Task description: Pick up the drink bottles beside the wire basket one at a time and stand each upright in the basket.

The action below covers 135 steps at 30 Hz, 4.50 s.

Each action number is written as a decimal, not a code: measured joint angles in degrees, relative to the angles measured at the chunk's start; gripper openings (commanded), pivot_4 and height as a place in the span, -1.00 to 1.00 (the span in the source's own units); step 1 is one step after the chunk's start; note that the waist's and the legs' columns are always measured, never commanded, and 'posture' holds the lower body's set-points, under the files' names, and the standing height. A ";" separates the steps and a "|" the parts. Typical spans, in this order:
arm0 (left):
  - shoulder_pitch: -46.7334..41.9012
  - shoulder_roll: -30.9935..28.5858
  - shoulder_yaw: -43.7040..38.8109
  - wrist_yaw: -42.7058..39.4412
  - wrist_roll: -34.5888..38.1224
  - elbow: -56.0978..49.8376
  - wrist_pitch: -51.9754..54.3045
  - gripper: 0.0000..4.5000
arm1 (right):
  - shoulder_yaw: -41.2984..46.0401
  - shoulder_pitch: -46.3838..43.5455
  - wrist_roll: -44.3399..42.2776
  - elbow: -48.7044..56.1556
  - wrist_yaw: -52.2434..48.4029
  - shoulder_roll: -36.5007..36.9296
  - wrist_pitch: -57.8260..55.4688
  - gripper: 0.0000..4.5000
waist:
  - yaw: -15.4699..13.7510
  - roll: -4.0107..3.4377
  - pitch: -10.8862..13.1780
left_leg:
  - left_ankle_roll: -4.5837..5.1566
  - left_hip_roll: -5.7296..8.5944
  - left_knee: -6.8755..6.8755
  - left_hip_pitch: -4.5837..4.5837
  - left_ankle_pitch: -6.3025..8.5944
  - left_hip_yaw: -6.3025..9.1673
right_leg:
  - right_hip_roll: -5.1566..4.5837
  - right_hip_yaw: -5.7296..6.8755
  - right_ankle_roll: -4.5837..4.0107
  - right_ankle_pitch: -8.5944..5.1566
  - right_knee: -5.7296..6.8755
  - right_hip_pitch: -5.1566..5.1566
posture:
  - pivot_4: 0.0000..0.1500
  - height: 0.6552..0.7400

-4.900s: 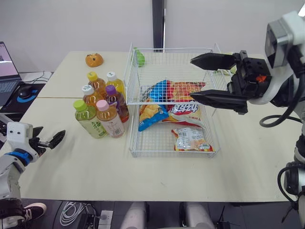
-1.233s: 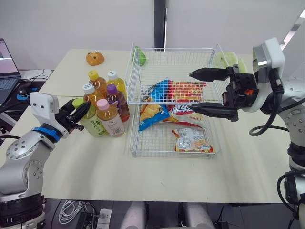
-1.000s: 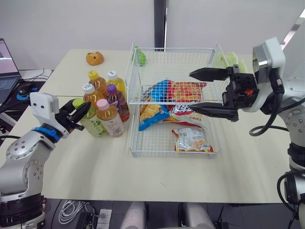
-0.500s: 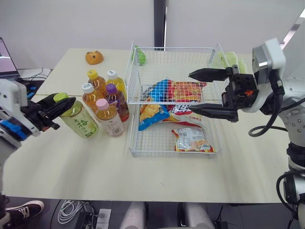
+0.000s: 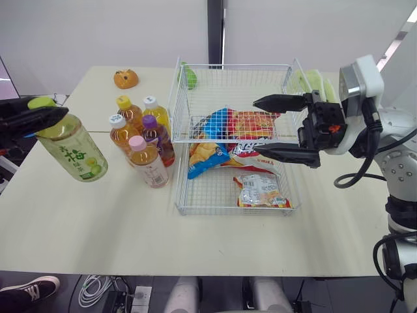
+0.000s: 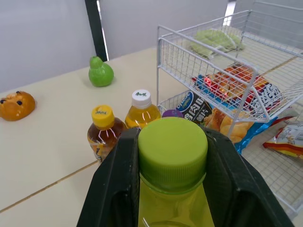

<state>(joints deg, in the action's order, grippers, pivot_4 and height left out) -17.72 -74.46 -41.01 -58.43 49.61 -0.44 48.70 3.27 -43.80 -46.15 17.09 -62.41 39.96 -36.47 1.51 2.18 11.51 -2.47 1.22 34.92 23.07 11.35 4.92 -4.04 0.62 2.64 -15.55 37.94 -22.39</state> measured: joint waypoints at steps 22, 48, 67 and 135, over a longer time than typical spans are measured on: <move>-59.44 10.87 35.54 -8.53 -7.55 20.42 -2.78 -0.39 | 6.65 2.18 0.38 2.46 9.09 5.95 -2.00 1.00 | -0.03 0.05 0.08 | -0.01 0.12 0.23 0.58 -0.01 -0.05 | 0.17 0.01 0.10 0.00 0.19 -0.51 | 1.00 1.00; -78.13 52.20 40.25 -5.44 -34.46 60.41 -41.92 -0.39 | 16.28 11.00 -1.18 11.33 21.57 13.75 -7.82 1.00 | 0.18 0.11 0.14 | 0.15 0.21 1.18 1.19 0.08 -0.18 | 0.07 -0.07 -0.05 0.17 0.99 -1.04 | 1.00 1.00; -80.22 63.58 36.41 9.39 -38.74 74.21 -48.42 -0.39 | 17.70 14.10 0.27 11.31 23.71 13.74 -6.43 1.00 | 0.20 0.09 0.16 | 0.15 0.42 1.19 1.26 0.07 -0.19 | 0.00 -0.07 -0.01 0.18 1.01 -1.10 | 1.00 1.00; 12.84 39.14 -13.22 16.92 -19.30 -12.55 -10.99 0.98 | -1.53 -2.89 2.21 -2.66 2.47 1.12 1.15 1.00 | 0.03 0.07 -0.08 | 0.12 -0.03 1.22 0.77 0.07 -0.20 | -0.01 -0.20 -0.15 0.29 1.05 -0.78 | 1.00 1.00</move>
<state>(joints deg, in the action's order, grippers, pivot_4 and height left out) -4.87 -35.32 -54.23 -41.50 30.31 -12.99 37.71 1.74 -46.69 -43.94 14.44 -59.94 41.07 -35.31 1.54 2.25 11.43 -2.35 1.19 36.14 23.84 11.41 4.71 -4.05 0.42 2.49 -15.26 38.99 -23.18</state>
